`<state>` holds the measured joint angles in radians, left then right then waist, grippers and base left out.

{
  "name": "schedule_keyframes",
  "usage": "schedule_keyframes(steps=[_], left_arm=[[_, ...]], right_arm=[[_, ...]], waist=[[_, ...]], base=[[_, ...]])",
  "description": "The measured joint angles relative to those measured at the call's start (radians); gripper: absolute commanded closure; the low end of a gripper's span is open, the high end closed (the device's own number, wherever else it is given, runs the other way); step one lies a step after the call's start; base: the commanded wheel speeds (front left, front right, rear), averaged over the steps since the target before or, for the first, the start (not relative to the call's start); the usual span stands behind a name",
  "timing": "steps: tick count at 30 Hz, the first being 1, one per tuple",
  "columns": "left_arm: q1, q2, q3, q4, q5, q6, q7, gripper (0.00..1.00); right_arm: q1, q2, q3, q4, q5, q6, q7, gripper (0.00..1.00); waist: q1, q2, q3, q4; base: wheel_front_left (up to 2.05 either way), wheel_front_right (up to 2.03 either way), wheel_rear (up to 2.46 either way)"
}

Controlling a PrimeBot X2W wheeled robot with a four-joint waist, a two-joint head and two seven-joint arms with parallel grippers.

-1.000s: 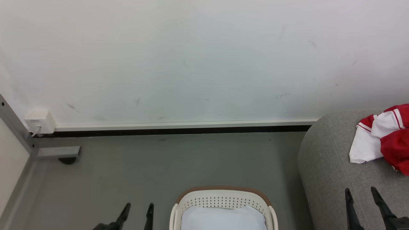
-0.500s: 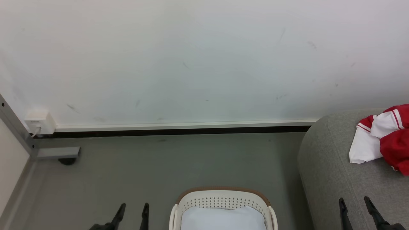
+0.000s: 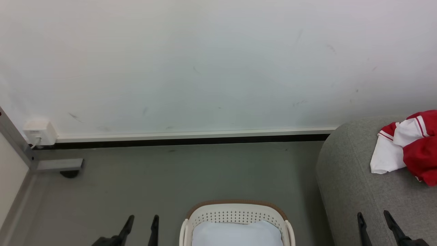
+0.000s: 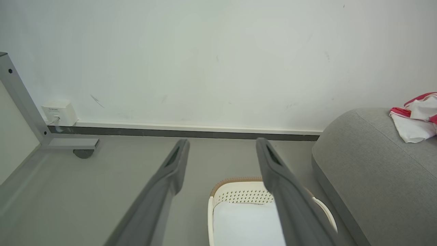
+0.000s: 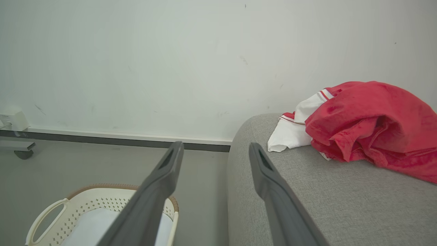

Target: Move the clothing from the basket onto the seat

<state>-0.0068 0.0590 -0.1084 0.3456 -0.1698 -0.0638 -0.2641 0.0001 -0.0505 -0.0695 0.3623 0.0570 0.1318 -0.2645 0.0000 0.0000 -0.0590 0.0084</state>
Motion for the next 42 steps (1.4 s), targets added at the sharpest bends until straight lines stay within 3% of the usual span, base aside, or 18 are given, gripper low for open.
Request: schedule_keyframes(steps=[6,7,14,42], left_arm=[[-0.007,-0.005,0.010,0.008,0.007,-0.011,0.000,0.00],[-0.005,-0.005,0.010,0.012,0.007,-0.010,0.000,1.00],[0.030,-0.014,0.006,0.066,-0.009,-0.010,0.012,1.00],[-0.004,-0.014,0.078,0.014,-0.493,-0.025,0.135,1.00]], right_arm=[[-0.001,0.000,0.003,0.002,0.005,0.000,0.000,0.00],[0.000,0.001,0.003,0.004,0.005,0.000,0.000,1.00],[0.025,0.017,0.001,0.058,0.017,0.000,0.012,1.00],[-0.004,0.016,-0.011,0.002,0.544,0.000,0.133,1.00]], waist=[[0.0000,0.0000,-0.001,-0.005],[0.0000,0.0000,-0.001,-0.005],[0.0000,0.0000,0.000,-0.005],[0.0000,0.0000,0.014,-0.006]], base=[[0.00,0.00,0.00],[0.00,0.00,0.00],[0.00,0.00,0.00],[0.00,0.00,0.00]])
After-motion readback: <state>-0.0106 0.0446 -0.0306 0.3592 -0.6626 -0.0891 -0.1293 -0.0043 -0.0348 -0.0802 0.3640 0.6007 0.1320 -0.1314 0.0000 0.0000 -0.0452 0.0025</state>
